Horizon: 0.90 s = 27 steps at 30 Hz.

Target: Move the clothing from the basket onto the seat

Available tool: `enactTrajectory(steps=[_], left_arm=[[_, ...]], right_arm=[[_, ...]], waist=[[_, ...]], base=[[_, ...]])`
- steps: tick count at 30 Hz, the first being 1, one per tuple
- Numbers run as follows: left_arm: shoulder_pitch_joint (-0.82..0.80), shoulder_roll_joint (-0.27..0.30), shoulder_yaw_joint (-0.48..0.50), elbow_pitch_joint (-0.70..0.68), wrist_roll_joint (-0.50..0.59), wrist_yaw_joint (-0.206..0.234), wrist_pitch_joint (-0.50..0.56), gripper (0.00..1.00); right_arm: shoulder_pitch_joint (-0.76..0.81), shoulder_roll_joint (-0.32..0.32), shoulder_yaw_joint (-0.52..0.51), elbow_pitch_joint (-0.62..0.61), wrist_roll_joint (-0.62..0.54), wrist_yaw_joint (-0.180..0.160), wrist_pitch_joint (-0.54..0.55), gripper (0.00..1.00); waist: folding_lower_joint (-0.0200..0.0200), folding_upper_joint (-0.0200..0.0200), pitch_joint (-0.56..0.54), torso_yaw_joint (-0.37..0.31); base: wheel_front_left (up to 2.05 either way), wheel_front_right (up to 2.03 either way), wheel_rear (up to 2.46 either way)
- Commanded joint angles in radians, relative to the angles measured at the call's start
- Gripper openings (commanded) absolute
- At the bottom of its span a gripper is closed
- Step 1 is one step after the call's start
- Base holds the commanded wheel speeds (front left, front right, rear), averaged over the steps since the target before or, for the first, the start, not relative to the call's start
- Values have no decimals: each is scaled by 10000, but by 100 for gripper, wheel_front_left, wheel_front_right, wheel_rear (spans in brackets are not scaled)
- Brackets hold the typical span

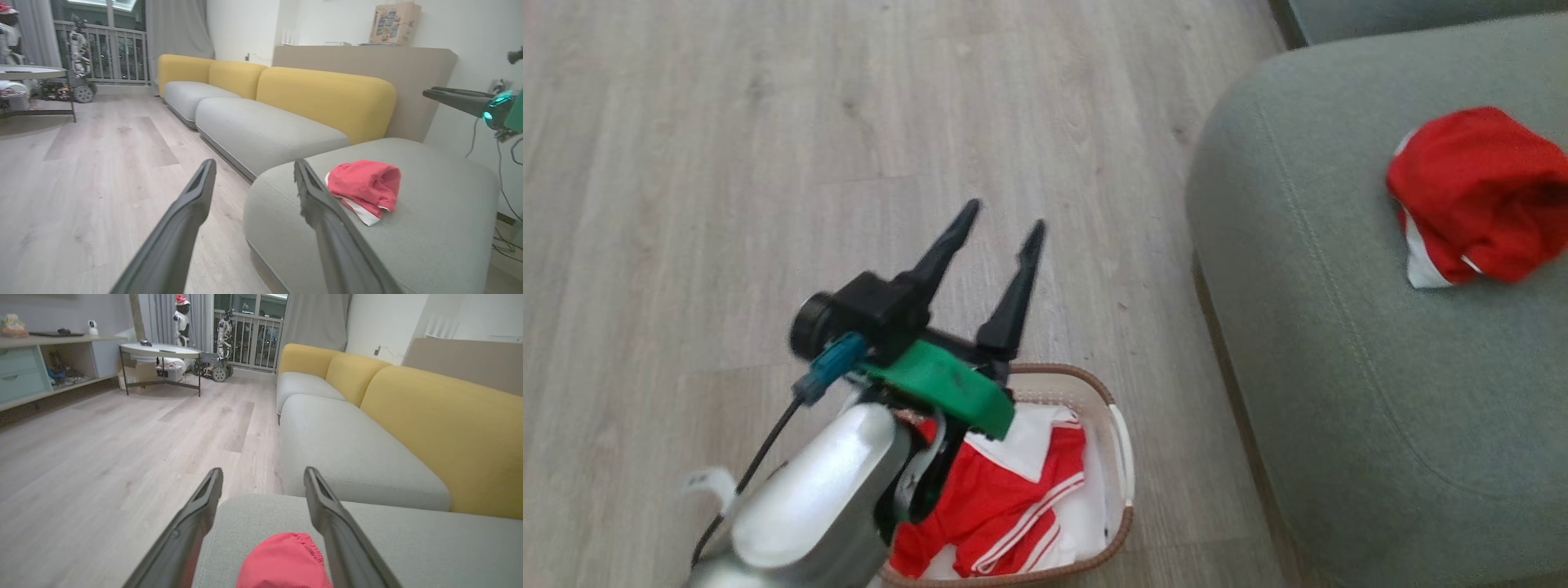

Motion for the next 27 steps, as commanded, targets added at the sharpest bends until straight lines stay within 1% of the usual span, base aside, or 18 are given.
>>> enactTrajectory(steps=[1,2,4,6,8,10,13,16,19,25,27], left_arm=[[-11,352,681,-496,59,219,-121,100],[-11,352,681,-496,59,219,-121,100],[329,461,939,-662,126,345,-121,100],[661,566,1188,-762,220,465,-122,100],[986,639,1465,-821,301,589,-122,100],[1299,698,1771,-871,414,677,-122,100],[1750,793,2276,-924,588,773,-123,100],[2168,765,2851,-1006,778,777,-123,100],[2614,578,3396,-1139,1061,671,-123,100],[3407,82,4427,-1229,1743,432,-123,100],[3607,-125,4717,-1264,1975,269,-123,100]], right_arm=[[722,-174,-1156,-493,-299,-4,-110,100],[722,-174,-1156,-493,-299,-4,-110,100],[1562,103,-2458,-876,-764,-4,-113,100],[2562,546,-3762,-1354,-1307,-4,-114,100],[3624,1095,-5020,-1881,-2002,-4,-115,100],[4680,1782,-6113,-2509,-2697,-4,-116,100],[6004,2800,-7199,-3585,-3635,-4,-116,100],[6936,3672,-7649,-4556,-4313,-4,-117,100],[7519,4305,-7717,-5165,-4754,-4,-117,100],[8231,5267,-7836,-5922,-5588,-4,-117,100],[8447,5538,-7856,-6035,-5799,-4,-117,100]], waist=[[0,-1,-165,360],[0,-1,-165,360],[0,-1,-208,541],[0,-1,-240,703],[0,-1,-247,851],[0,-1,-276,984],[0,-1,-270,1116],[0,-1,-289,1195],[0,-1,-311,1243],[0,-1,-360,1306],[0,-1,-342,1328]], base=[[0,0,0],[0,0,0],[0,0,0],[0,0,0],[0,0,0],[0,0,0],[0,0,0],[0,0,0],[0,0,0],[0,0,0],[0,0,0]])
